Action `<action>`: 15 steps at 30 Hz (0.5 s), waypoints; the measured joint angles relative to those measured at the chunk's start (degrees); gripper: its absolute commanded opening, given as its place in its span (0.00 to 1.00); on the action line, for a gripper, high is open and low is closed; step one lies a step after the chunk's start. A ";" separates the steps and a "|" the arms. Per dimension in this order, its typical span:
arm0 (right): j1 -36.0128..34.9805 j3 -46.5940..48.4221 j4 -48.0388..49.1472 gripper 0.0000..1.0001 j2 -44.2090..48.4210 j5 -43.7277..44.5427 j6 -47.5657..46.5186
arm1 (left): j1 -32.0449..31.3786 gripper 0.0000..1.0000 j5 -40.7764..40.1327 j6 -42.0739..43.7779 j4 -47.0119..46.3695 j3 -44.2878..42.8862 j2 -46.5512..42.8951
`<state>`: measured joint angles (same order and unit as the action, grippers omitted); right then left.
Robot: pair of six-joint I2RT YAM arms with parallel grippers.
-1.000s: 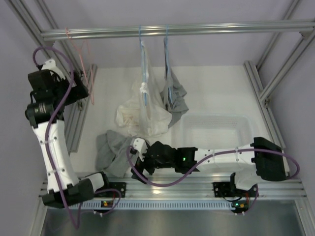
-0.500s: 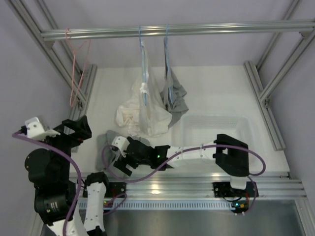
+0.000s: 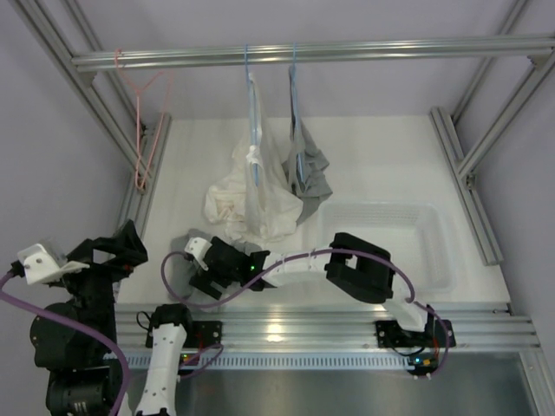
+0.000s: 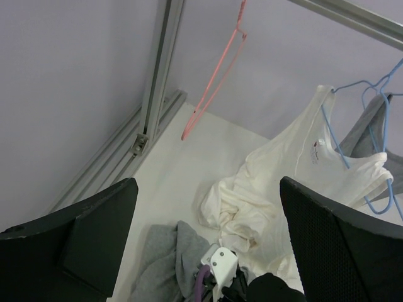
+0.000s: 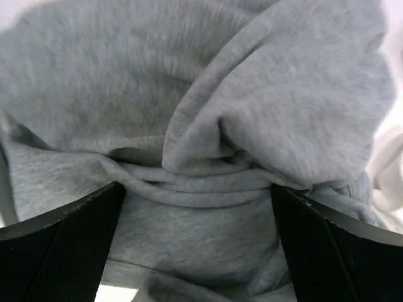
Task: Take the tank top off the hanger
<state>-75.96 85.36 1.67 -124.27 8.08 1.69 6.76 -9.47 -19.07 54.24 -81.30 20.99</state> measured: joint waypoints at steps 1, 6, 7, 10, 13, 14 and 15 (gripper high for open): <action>-0.04 0.35 0.02 0.99 -0.92 0.07 -0.13 | -0.20 0.99 -0.07 0.15 0.17 0.42 0.00; -1.22 0.98 0.90 0.64 -2.51 1.99 -0.76 | -1.66 0.99 -1.29 1.05 0.50 1.09 0.00; -1.53 0.98 1.03 0.57 -2.56 2.43 -0.70 | -1.92 0.99 -1.53 1.18 0.52 1.09 0.00; -2.51 0.09 2.47 0.32 -2.49 3.67 -0.55 | -2.43 0.99 -2.03 1.36 0.50 1.27 0.00; -2.86 -2.10 5.25 0.00 -1.73 4.24 -0.66 | -2.47 0.99 -2.05 1.53 0.50 1.64 -0.07; -2.84 -2.82 5.55 0.00 -1.18 4.07 -0.22 | -2.47 0.99 -2.08 1.64 0.50 1.79 -0.11; -2.86 -3.48 5.57 0.00 -0.57 3.74 -0.07 | -2.49 0.99 -2.08 1.68 0.55 1.86 -0.22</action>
<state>-78.83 81.89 7.25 -124.84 11.81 1.63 4.27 -11.55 -17.39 54.78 -79.44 20.78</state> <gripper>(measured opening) 0.051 0.991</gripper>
